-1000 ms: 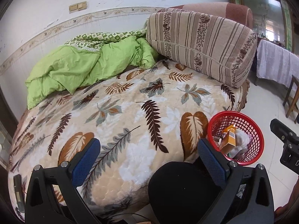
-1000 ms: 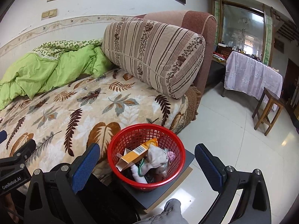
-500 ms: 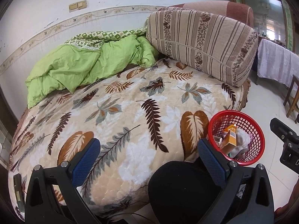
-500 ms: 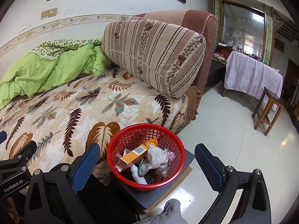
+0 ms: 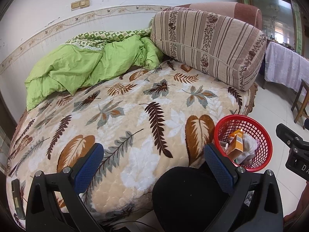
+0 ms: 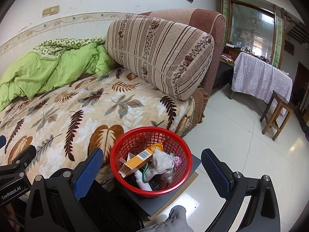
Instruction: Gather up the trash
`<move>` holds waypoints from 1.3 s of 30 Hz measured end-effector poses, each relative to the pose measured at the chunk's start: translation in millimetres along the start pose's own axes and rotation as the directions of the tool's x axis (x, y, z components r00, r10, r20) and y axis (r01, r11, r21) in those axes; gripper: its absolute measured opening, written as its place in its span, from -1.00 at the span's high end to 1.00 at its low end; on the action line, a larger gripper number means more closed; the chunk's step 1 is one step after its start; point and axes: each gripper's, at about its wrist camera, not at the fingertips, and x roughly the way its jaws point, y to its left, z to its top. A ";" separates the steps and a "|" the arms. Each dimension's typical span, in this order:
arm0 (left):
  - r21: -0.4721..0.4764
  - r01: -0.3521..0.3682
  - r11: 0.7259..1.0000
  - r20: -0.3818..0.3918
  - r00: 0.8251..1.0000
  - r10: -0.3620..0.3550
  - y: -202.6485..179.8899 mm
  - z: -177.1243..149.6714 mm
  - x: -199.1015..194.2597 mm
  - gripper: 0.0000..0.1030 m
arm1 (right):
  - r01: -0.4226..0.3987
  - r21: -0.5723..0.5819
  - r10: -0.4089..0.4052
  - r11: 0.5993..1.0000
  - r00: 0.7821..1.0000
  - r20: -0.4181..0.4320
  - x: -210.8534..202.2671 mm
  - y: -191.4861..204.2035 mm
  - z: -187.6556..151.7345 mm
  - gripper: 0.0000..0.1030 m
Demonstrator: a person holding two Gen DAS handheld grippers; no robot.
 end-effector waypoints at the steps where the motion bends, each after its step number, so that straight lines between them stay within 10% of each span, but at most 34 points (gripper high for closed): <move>1: -0.002 0.000 1.000 -0.001 1.000 0.000 -0.3 0.0 0.0 -1.00 | 0.000 0.000 0.000 1.000 1.000 -0.002 0.4 -0.1 0.0 -0.98; 39: -0.015 0.016 1.000 -0.008 1.000 -0.016 -4.0 1.7 4.9 -1.00 | 0.012 -0.030 -0.013 0.999 0.999 -0.036 12.7 8.4 0.4 -0.98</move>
